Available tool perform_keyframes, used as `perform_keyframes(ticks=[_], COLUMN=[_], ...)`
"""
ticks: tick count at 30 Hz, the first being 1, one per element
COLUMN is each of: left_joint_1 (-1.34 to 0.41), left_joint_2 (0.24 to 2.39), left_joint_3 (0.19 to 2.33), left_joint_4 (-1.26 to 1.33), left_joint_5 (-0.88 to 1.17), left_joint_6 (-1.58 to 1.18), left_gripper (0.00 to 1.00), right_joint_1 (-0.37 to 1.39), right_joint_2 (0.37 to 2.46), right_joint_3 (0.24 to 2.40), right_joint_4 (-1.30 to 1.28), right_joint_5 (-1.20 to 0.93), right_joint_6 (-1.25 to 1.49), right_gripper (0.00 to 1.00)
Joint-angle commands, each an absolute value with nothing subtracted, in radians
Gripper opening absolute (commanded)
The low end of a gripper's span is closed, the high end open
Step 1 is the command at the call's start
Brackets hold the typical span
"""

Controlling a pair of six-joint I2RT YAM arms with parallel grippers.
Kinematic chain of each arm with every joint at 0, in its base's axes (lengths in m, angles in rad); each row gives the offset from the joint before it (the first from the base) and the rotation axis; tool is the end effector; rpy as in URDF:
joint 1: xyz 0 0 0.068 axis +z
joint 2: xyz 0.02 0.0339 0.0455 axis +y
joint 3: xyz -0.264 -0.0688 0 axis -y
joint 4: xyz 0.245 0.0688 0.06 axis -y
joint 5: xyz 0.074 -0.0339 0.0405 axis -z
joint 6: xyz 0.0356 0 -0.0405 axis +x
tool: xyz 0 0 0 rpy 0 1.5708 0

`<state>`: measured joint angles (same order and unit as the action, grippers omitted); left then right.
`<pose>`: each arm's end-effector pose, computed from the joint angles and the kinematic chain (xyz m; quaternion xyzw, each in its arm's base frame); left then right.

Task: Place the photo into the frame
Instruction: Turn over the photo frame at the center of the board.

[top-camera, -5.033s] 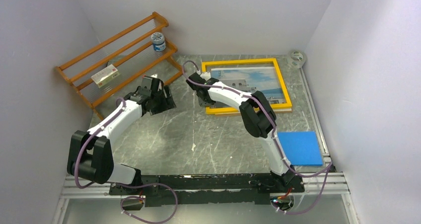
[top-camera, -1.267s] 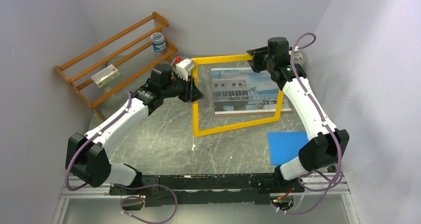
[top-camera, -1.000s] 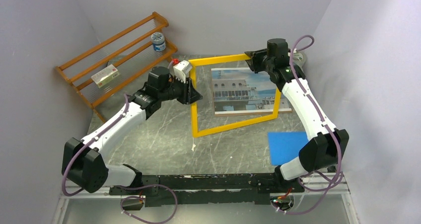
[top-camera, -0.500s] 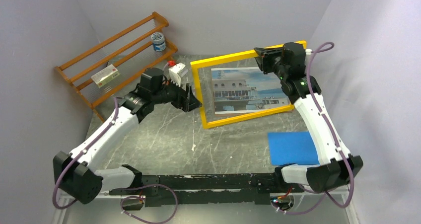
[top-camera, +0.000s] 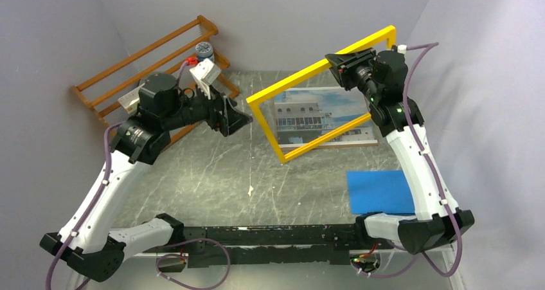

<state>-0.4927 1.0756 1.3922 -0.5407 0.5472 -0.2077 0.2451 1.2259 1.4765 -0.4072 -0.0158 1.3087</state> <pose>0.1767 -0.1159 0.4559 0.2737 0.7211 -0.4044 0.4915 0.2535 0.0640 0.4637 0.3811 0.6578 0.4597 0.4590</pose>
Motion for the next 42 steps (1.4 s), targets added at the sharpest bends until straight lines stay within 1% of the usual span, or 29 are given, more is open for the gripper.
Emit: perform_keyframes(ticks=[1,3,6,10,13,20,22,29,34,38,40,42], left_joint_1=[-0.491,-0.483,-0.442,-0.326,-0.29,-0.305,-0.323,-0.384,-0.397,-0.41,-0.413,-0.413], left_joint_2=[1.118,1.162,1.213,1.28,1.363,1.592,1.649,1.833,1.917,1.968,1.97,1.978], left_joint_3=[1.488,1.528,1.546,1.515,1.485,1.454,1.449,1.5,1.541,1.534,1.513,1.504], left_joint_4=[-0.549,-0.578,-0.576,-0.51,-0.457,-0.28,-0.19,-0.059,-0.097,-0.011,0.07,0.102], left_joint_5=[0.447,0.442,0.495,0.646,0.72,0.867,0.915,0.993,0.972,1.064,1.073,1.082], left_joint_6=[-0.28,-0.307,-0.346,-0.442,-0.509,-0.581,-0.609,-0.702,-0.669,-0.73,-0.765,-0.796], left_gripper=[0.88,0.89,0.89,0.89,0.88,0.84,0.85,0.85,0.86,0.83,0.82,0.78], right_joint_1=[0.245,0.244,0.247,0.247,0.247,0.28,0.296,0.38,0.406,0.418,0.42,0.419], right_joint_2=[1.256,1.271,1.27,1.255,1.242,1.232,1.23,1.257,1.265,1.266,1.264,1.259], right_joint_3=[1.571,1.605,1.618,1.601,1.577,1.525,1.503,1.485,1.475,1.458,1.449,1.44], right_joint_4=[-0.25,-0.247,-0.207,-0.137,-0.089,0.031,0.067,0.147,0.218,0.27,0.281,0.293], right_joint_5=[-0.2,-0.262,-0.349,-0.474,-0.542,-0.66,-0.675,-0.693,-0.71,-0.724,-0.725,-0.728], right_joint_6=[1.185,1.143,1.096,1.086,1.099,1.151,1.178,1.235,1.29,1.332,1.341,1.351], right_gripper=[0.13,0.13,0.13,0.13,0.13,0.13,0.13,0.13,0.13,0.14,0.14,0.14])
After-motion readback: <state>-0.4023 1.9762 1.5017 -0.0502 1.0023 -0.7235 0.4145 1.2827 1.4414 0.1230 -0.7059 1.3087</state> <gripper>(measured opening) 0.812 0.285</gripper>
